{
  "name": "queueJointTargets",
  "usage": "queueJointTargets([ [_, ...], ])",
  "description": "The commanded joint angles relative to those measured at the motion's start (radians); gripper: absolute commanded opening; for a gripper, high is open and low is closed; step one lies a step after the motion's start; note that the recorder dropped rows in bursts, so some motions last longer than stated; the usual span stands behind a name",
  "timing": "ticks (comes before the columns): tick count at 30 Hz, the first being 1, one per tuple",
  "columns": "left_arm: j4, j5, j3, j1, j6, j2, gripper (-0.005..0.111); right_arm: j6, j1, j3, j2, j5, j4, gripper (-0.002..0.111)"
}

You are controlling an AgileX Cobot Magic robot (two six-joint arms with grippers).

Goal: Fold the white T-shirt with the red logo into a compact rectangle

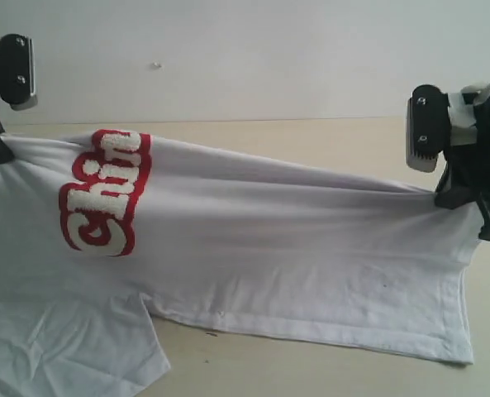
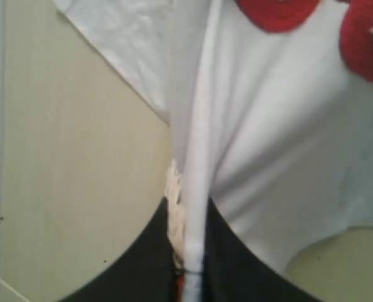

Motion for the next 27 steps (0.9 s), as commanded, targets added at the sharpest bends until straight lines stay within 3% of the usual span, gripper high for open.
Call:
queueJointTargets([
  [1, 0.051, 0.052, -0.01, 0.005, -0.017, -0.11, 0.007, -0.001, -0.006, 0.004, -0.112, 0.032, -0.048, 0.0],
  [12, 0.034, 0.17, -0.01, 0.005, -0.068, -0.312, 0.007, -0.001, -0.006, 0.004, -0.358, 0.068, -0.045, 0.0],
  [22, -0.061, 0.376, -0.01, 0.005, -0.068, -0.469, 0.007, -0.001, -0.006, 0.004, -0.499, 0.179, 0.103, 0.0],
  [27, -0.147, 0.383, -0.01, 0.005, -0.068, -0.54, 0.007, 0.006, -0.006, 0.004, -0.588, 0.264, 0.118, 0.0],
])
